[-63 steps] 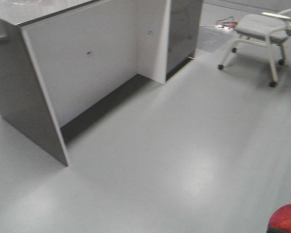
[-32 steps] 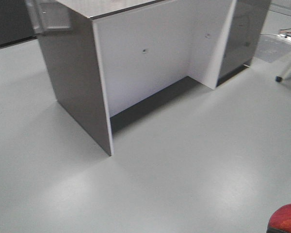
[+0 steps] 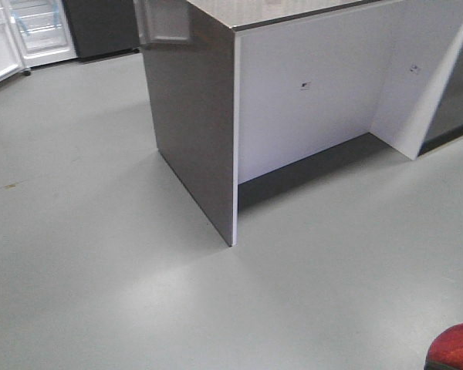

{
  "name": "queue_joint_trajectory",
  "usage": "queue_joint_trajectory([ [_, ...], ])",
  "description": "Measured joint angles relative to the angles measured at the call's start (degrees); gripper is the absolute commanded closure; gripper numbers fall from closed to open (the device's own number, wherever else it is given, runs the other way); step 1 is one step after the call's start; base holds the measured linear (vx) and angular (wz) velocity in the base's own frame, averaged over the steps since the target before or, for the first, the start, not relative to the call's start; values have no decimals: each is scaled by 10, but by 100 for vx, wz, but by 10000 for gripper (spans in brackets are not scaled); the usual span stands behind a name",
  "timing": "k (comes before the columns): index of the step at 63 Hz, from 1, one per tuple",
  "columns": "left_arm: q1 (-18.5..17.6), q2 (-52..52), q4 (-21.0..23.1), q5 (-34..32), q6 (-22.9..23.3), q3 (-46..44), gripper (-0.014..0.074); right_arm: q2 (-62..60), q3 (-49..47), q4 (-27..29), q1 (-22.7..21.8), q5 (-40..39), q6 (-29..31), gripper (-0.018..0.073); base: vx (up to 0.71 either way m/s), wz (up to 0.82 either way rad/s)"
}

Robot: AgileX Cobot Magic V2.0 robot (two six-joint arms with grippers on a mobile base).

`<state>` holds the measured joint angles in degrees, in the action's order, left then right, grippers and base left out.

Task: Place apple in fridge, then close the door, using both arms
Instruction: 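Drive the base away from the counter toward the open fridge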

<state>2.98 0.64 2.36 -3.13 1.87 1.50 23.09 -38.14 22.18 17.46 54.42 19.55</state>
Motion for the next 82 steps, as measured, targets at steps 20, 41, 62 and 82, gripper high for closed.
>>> queue_joint_trajectory([
  [20,0,0,0,0,0,0,603,0,0,0,0,0,0,172,5,31],
  [41,0,0,0,0,0,0,603,0,0,0,0,0,0,180,9,39],
  [62,0,0,0,0,0,0,603,0,0,0,0,0,0,180,11,38],
  [82,0,0,0,0,0,0,603,0,0,0,0,0,0,180,11,26],
])
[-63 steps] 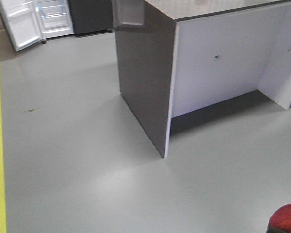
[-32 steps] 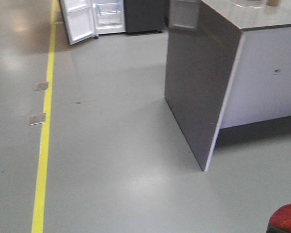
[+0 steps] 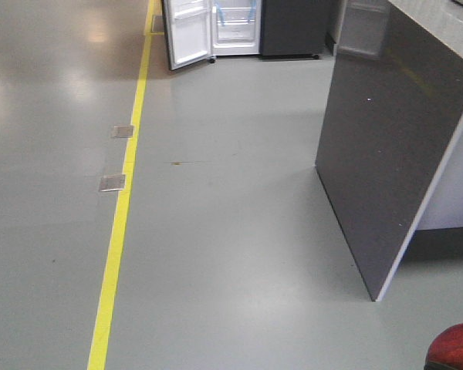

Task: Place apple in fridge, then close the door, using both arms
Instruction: 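Drive the base away from the counter toward the open fridge, then drive the base up to the open fridge door holding the apple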

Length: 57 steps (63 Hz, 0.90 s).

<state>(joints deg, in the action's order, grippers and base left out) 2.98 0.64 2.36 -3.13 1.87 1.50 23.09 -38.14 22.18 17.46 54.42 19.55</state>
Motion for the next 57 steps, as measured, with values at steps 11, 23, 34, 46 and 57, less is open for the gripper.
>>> queue_joint_trajectory([
  [11,0,0,0,0,0,0,603,0,0,0,0,0,0,180,12,19],
  [23,0,0,0,0,0,0,603,0,0,0,0,0,0,180,14,12],
  [34,0,0,0,0,0,0,603,0,0,0,0,0,0,180,16,5],
  [46,0,0,0,0,0,0,603,0,0,0,0,0,0,180,18,-1],
  [57,0,0,0,0,0,0,603,0,0,0,0,0,0,180,18,0],
])
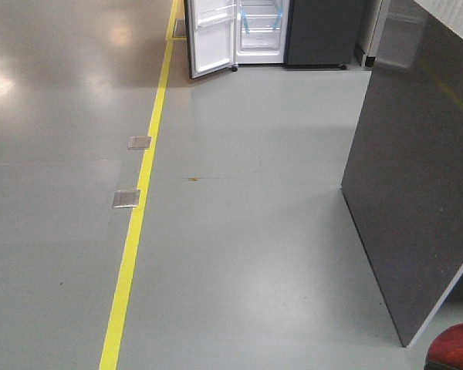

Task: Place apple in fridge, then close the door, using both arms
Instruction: 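Drive the base up to the open fridge door holding the apple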

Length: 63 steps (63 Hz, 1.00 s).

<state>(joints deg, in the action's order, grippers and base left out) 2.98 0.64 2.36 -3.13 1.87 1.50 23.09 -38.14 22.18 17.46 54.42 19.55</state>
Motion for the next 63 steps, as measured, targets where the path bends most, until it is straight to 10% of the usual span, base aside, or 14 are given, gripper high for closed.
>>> queue_joint_trajectory([
  [63,0,0,0,0,0,0,603,0,0,0,0,0,0,180,19,2],
])
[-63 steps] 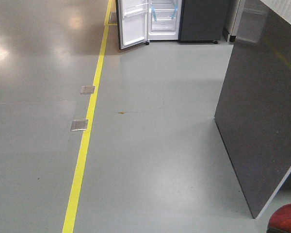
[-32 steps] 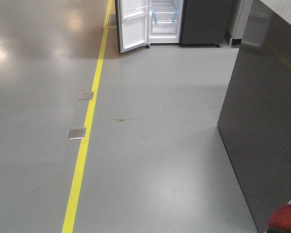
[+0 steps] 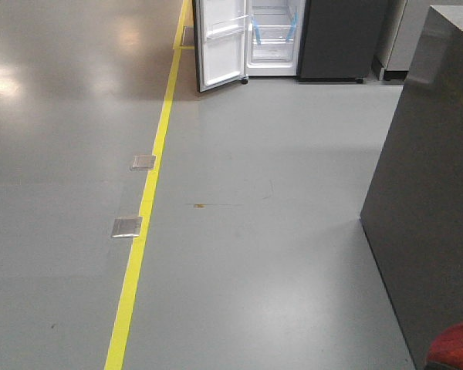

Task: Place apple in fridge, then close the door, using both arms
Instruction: 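Drive the base up to the open fridge door holding the apple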

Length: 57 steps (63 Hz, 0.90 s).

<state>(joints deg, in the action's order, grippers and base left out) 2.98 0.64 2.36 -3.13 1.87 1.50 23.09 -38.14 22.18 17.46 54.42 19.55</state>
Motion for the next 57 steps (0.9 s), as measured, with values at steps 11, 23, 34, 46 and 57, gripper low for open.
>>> queue_joint_trajectory([
  [11,0,0,0,0,0,0,603,0,0,0,0,0,0,180,21,5],
  [23,0,0,0,0,0,0,603,0,0,0,0,0,0,180,21,4],
  [34,0,0,0,0,0,0,603,0,0,0,0,0,0,180,22,1],
  [46,0,0,0,0,0,0,603,0,0,0,0,0,0,180,23,-1],
  [57,0,0,0,0,0,0,603,0,0,0,0,0,0,180,24,-2],
])
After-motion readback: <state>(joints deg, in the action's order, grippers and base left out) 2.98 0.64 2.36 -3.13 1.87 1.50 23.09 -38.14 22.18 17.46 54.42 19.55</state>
